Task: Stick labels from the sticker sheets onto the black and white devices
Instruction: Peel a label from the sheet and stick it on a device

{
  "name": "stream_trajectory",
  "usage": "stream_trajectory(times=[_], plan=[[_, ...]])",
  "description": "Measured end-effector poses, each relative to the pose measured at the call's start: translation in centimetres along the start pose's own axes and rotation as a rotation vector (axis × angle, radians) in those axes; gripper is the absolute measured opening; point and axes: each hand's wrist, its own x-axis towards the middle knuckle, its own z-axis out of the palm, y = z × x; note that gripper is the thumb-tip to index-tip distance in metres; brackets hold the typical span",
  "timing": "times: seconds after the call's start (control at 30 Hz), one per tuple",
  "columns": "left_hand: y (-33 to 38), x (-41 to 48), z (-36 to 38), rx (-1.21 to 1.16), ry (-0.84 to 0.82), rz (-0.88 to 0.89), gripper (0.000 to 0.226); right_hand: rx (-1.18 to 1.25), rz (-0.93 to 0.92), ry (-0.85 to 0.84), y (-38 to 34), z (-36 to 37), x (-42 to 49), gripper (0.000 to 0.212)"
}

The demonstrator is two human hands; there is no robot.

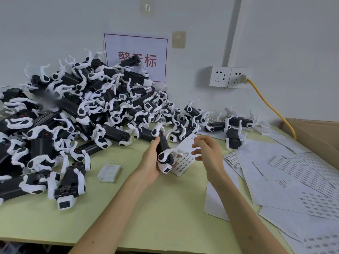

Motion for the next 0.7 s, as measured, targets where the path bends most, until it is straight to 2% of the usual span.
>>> stream_trajectory(times=[0.1,0.23,0.33,0.43,0.5,0.57,0.7], plan=[[-0.2,-0.5,0.3,0.07,-0.089,-0.059,0.041,0.033,0.022,-0.006,-0.1,-0.1,0.0,0.018],[-0.6,-0.7,0.7,0.165,-0.121,-0.076,0.042,0.022,0.017,0.009,-0.2,-0.2,-0.1,0.019],[-0.8,-0.5,0.4,0.246,-0.154,-0.096,0.036,0.007,-0.084,-0.034,-1.2,-0.6,-0.2,0.022],[-0.8,-0.2,0.0,0.378,-0.111,-0.068,0.028,-0.088,-0.249,-0.226,-3.2,-2.2,0.4,0.028],[-0.6,-0.4,0.1,0.483,-0.127,-0.022,0.024,-0.185,-0.224,-0.396,-4.7,-3.4,0.8,0.038],[-0.5,-0.6,0.1,0.539,-0.172,0.013,0.023,-0.371,-0.244,-0.54,-5.5,-4.3,0.9,0.036],[-0.5,-1.0,0.3,0.614,-0.23,0.032,0.027,-0.61,-0.35,-0.665,-5.5,-6.2,0.9,0.043]])
